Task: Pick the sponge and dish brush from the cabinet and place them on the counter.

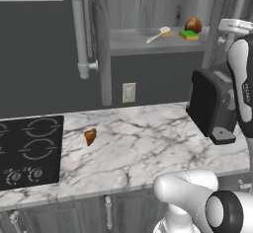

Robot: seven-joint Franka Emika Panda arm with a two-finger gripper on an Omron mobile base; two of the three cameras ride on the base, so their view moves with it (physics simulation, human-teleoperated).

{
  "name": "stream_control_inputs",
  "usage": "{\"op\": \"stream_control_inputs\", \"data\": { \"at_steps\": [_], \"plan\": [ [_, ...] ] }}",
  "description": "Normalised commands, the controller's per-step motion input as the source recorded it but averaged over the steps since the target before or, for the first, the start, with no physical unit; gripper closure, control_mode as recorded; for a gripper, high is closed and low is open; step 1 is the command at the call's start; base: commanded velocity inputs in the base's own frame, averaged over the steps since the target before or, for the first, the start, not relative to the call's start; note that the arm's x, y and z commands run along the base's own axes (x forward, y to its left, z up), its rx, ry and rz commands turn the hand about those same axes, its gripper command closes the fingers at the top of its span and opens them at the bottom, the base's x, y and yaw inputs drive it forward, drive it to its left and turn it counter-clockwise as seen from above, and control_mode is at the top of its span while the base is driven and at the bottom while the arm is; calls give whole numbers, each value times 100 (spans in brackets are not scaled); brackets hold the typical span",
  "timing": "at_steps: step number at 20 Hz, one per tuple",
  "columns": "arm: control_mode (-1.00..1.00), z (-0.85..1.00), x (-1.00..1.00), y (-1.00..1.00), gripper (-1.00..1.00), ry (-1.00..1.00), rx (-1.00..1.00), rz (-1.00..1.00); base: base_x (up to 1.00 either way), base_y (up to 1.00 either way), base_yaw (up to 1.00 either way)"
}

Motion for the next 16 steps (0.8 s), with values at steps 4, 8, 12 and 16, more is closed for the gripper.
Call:
{"op": "stream_control_inputs", "data": {
  "at_steps": [4,8,12,16],
  "plan": [
    [-100,2,-38,-92,100,0,11,0,0,0,0],
    [-100,3,-37,-92,100,0,10,0,0,0,0],
    [-100,6,-36,-94,100,0,8,0,0,0,0],
    [-100,3,-24,-58,-100,-3,4,1,0,0,0]
  ]
}}
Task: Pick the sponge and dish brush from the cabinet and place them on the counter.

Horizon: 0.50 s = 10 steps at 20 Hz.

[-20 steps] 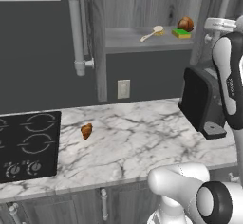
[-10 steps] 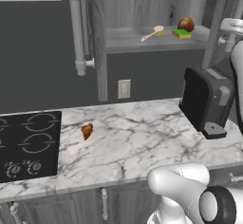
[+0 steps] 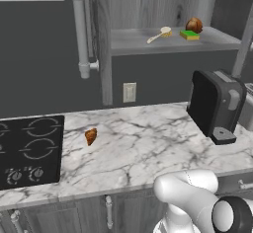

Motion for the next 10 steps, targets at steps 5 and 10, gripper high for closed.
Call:
{"op": "stream_control_inputs", "data": {
  "at_steps": [5,10],
  "plan": [
    [-100,2,0,-2,-100,0,0,0,0,0,0],
    [-100,4,-9,-33,-100,-4,7,5,0,0,0]
  ]
}}
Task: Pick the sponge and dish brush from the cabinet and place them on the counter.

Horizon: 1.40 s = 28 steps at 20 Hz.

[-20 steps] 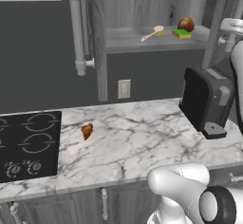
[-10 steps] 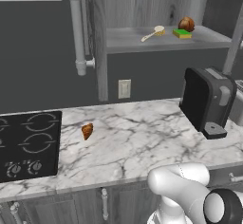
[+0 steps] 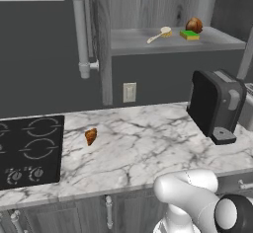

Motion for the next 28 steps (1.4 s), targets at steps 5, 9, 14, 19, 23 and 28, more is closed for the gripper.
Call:
{"op": "stream_control_inputs", "data": {
  "at_steps": [5,9,14,19,23,28],
  "plan": [
    [-100,6,-32,-47,-100,-11,15,12,0,0,0],
    [-100,24,-43,-7,-100,-3,1,3,0,0,0],
    [-100,11,-49,2,-100,-1,-4,4,0,0,0],
    [-100,2,-78,27,-100,-4,-17,1,0,0,0],
    [-100,-25,-100,55,-100,0,-29,3,0,0,0],
    [-100,-51,-100,59,-100,1,-35,2,0,0,0]
  ]
}}
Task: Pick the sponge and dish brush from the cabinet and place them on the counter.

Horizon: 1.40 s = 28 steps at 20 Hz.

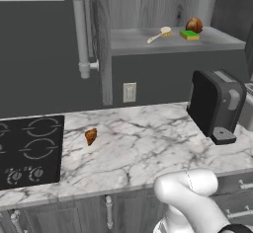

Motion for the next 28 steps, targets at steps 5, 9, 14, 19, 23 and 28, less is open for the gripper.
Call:
{"op": "stream_control_inputs", "data": {
  "at_steps": [5,9,14,19,23,28],
  "plan": [
    [-100,-39,-77,67,-100,-4,-40,0,0,0,0],
    [-100,-18,-56,55,-100,-22,-44,-3,0,0,0],
    [-100,-17,-40,46,-100,-27,-50,-5,0,0,0],
    [-100,-20,-15,52,-100,-16,-50,-6,0,0,0],
    [-100,-1,25,63,-100,-3,-48,-6,0,0,0],
    [-100,9,63,55,-100,9,-36,-7,0,0,0]
  ]
}}
